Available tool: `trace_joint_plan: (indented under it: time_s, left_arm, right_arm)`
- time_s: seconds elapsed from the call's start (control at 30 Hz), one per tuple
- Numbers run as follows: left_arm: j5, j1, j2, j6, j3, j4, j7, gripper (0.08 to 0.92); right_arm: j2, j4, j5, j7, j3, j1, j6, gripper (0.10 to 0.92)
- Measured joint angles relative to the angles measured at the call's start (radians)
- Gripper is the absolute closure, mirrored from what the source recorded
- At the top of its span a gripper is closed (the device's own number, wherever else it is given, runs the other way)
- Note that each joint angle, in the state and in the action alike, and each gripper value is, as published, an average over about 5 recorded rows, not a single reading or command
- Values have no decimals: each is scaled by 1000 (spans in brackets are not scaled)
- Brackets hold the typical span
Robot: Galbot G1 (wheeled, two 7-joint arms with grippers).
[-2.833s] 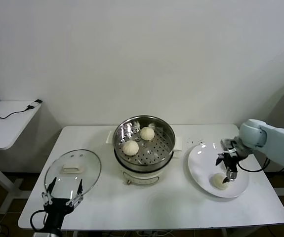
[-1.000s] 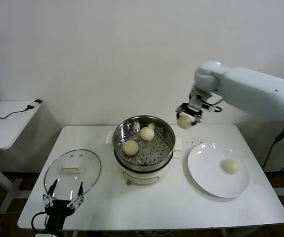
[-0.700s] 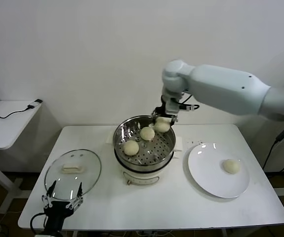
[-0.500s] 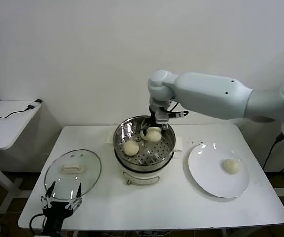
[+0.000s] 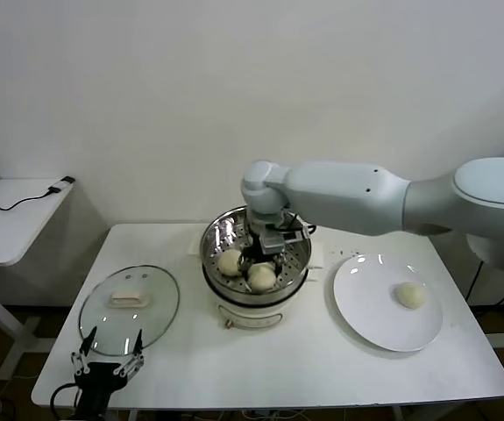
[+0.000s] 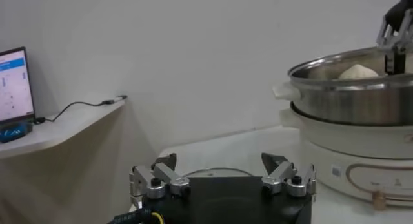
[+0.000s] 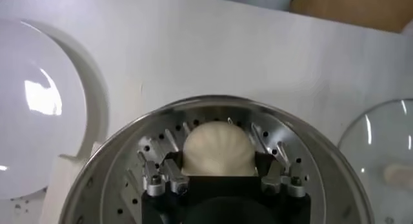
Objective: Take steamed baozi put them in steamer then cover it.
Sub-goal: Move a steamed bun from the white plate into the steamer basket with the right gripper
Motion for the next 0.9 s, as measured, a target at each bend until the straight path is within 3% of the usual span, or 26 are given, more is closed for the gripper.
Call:
trace_joint_plan:
  time_s: [0.2, 0.6, 0.9]
  left_arm:
    - [-1, 0, 0, -3, 1, 4, 0, 177]
    - [0, -4, -1, -4, 7, 0, -1, 177]
    - [1, -4, 2, -4, 8, -8, -1, 177]
  right_arm:
    - [4, 0, 1, -9, 2, -16, -7, 210]
    - [-11, -18, -6, -49, 59, -8, 15, 203]
    - [-105, -26, 92, -26, 55, 74, -65, 203]
